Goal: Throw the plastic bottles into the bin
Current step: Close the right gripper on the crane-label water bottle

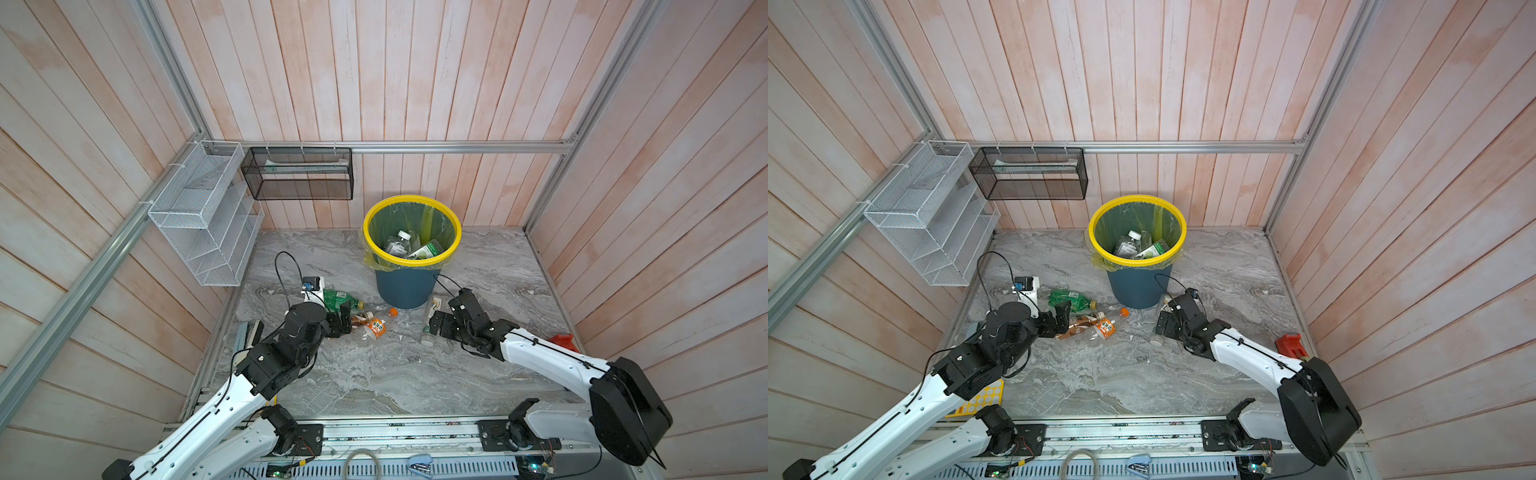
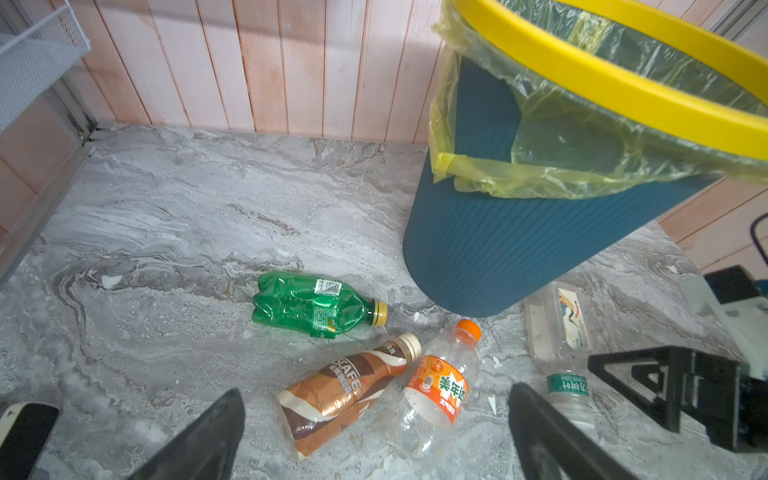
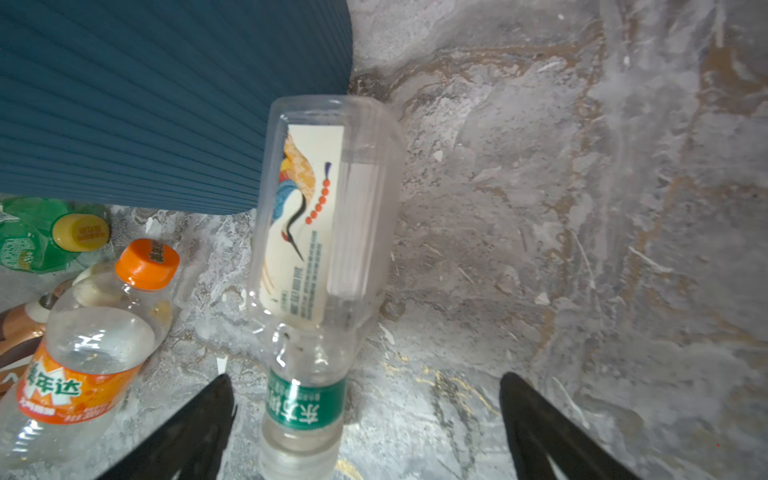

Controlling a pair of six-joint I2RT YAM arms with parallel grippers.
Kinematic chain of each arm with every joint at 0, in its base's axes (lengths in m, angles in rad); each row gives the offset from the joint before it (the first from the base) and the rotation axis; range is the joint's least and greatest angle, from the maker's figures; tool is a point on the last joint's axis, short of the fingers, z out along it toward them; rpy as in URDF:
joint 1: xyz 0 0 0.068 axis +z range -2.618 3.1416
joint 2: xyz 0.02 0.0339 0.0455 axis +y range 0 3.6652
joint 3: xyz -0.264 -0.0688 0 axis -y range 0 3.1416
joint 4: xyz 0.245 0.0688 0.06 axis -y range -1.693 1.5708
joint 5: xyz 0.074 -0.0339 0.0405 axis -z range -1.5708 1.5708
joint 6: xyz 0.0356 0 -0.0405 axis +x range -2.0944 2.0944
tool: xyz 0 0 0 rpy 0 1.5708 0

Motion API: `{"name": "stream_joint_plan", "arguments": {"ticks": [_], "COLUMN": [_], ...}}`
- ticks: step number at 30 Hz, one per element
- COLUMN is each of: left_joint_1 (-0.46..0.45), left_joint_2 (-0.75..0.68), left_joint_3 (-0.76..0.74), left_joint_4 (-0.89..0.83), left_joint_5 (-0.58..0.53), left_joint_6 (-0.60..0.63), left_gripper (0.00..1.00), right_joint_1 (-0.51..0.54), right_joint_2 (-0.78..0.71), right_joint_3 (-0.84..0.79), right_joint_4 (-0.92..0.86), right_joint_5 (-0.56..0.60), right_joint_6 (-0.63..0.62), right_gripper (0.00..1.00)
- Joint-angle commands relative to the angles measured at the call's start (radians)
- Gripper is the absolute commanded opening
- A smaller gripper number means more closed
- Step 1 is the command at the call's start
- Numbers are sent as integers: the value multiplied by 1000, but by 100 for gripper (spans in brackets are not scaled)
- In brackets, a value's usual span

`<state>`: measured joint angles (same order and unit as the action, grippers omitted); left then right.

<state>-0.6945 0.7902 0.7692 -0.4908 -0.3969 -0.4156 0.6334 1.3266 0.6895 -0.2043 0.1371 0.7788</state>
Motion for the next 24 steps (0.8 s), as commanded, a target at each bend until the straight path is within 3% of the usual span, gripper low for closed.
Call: {"name": "stream_joint_plan", "arguments": {"ticks": [1,9,13,17,24], "left_joint_1": [4,4,4,4,4], "left_joint_2": [-9,-37,-49,-58,-59], "left_joint_3": [-28,-42,-41,-44,-56], "left_joint_4": [-23,-24,-31,-44,-33], "left_joint_5": [27,53,49,44,47], "left_joint_6": [-28,-44,-45,-46,-55], "left_gripper": [100,100,100,100,100], "right_joint_1": [10,11,9,5,-24], "right_joint_2": [59,208,257,268,244], "right_joint_3": [56,166,194,185,140], "right_joint_4": [30,-14,-37,-43,-62], "right_joint_5": [53,130,155,164,163], "right_joint_6": [13,-9,-17,-20,-57], "right_gripper": [100,86,84,71,63]}}
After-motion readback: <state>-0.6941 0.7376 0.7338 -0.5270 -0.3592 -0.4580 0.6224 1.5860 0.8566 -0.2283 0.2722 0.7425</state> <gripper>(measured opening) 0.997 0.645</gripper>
